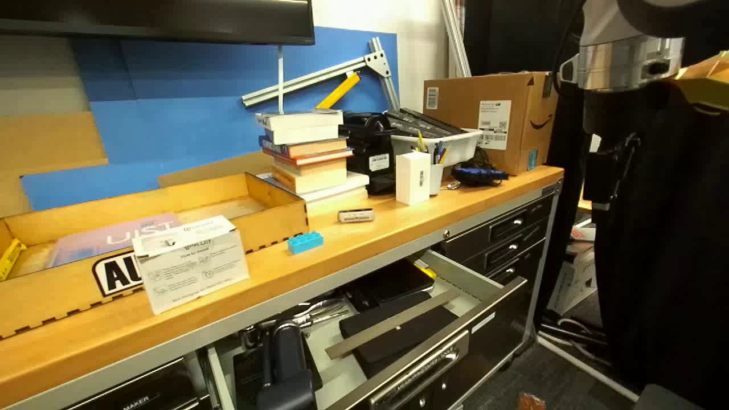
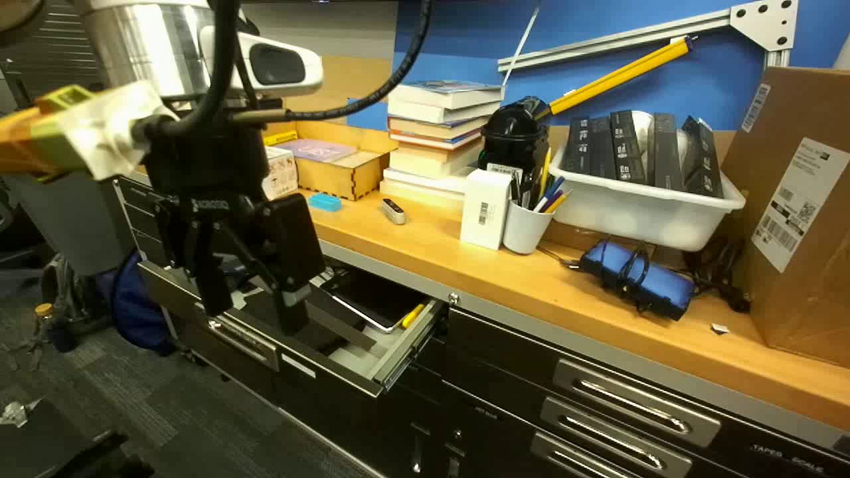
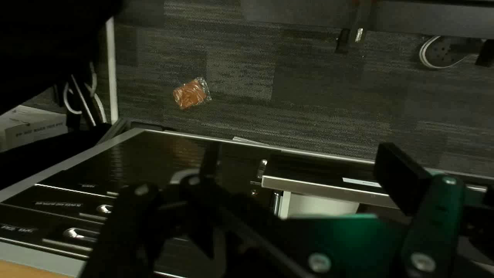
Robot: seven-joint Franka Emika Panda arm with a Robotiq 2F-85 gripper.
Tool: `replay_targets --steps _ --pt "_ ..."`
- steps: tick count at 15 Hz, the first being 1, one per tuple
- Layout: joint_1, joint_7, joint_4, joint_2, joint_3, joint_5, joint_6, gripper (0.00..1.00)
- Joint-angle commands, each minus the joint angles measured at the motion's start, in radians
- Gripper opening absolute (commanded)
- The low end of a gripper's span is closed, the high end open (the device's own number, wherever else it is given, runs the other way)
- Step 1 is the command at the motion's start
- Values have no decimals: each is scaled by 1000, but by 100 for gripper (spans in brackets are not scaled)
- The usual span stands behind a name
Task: Pick up the blue object from the counter and put it in the open drawer and close it
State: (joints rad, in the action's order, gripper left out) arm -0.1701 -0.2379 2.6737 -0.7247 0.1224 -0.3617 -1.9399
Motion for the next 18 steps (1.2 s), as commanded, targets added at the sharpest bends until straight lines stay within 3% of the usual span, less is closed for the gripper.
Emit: replay_targets --steps 1,11,13,18 --pt "14 7 -3 -1 11 -7 5 100" --pt "20 -7 -7 13 12 -11 2 100" --pt "57 12 -12 52 14 47 -46 100" --pt "212 113 -50 229 -48 333 -280 100"
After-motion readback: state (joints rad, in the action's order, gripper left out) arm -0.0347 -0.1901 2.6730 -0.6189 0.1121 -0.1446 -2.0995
